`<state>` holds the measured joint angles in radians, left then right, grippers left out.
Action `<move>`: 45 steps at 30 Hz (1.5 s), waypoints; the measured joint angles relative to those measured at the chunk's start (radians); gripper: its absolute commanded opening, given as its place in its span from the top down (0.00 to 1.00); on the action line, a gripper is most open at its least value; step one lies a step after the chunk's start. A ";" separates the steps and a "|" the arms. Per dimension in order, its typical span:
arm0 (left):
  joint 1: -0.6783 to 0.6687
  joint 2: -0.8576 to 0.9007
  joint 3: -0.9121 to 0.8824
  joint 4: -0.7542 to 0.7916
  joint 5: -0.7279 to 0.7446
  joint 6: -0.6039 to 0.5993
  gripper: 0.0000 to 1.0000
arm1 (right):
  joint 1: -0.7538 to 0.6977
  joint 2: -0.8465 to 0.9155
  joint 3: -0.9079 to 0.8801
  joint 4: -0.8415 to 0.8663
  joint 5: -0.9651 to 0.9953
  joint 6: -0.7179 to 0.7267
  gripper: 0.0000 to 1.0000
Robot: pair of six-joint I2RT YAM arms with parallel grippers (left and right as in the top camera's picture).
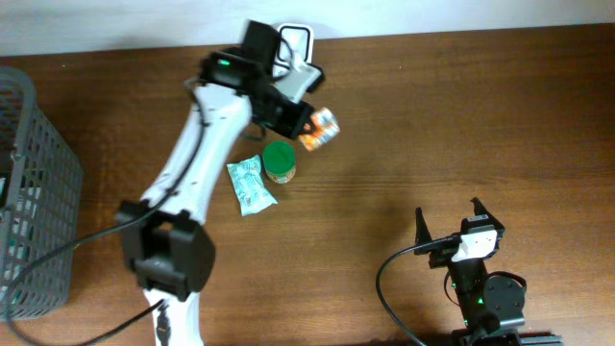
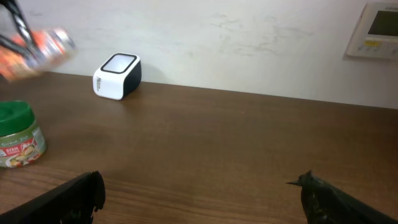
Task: Scan the item barcode
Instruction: 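Carry the orange box out and set it right of the jar, then reach the left gripper into the basket and grasp the white tube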
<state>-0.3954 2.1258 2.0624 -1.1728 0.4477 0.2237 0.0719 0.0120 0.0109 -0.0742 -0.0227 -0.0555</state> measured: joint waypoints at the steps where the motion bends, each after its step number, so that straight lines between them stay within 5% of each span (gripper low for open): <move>1: -0.023 0.026 0.000 0.016 -0.004 -0.004 1.00 | 0.000 0.000 0.000 0.000 0.000 0.001 0.02; 5: -0.089 0.126 -0.001 0.078 -0.050 -0.046 0.92 | 0.000 0.000 0.000 0.000 0.000 0.000 0.02; 10: -0.108 0.174 -0.002 0.090 -0.071 -0.069 0.52 | 0.000 0.000 0.000 0.000 0.000 0.000 0.02; 14: -0.110 0.175 -0.002 0.101 -0.076 -0.074 0.44 | 0.000 0.000 0.000 0.000 0.000 0.000 0.02; 22: -0.107 0.175 0.019 0.059 -0.117 -0.075 0.51 | 0.000 0.000 0.000 0.000 0.000 0.000 0.02; 30: 0.000 0.113 0.443 -0.211 -0.290 -0.106 0.46 | 0.000 0.000 0.000 0.000 0.000 0.000 0.02; 36: 0.246 -0.084 0.661 -0.327 -0.469 -0.249 0.46 | 0.000 0.000 0.000 0.000 0.000 0.000 0.02; 45: 0.736 -0.136 0.653 -0.405 -0.512 -0.446 0.50 | 0.000 0.000 0.000 0.000 0.000 0.001 0.02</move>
<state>0.3405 1.9900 2.7159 -1.5776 -0.0647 -0.2218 0.0719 0.0120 0.0109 -0.0742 -0.0231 -0.0547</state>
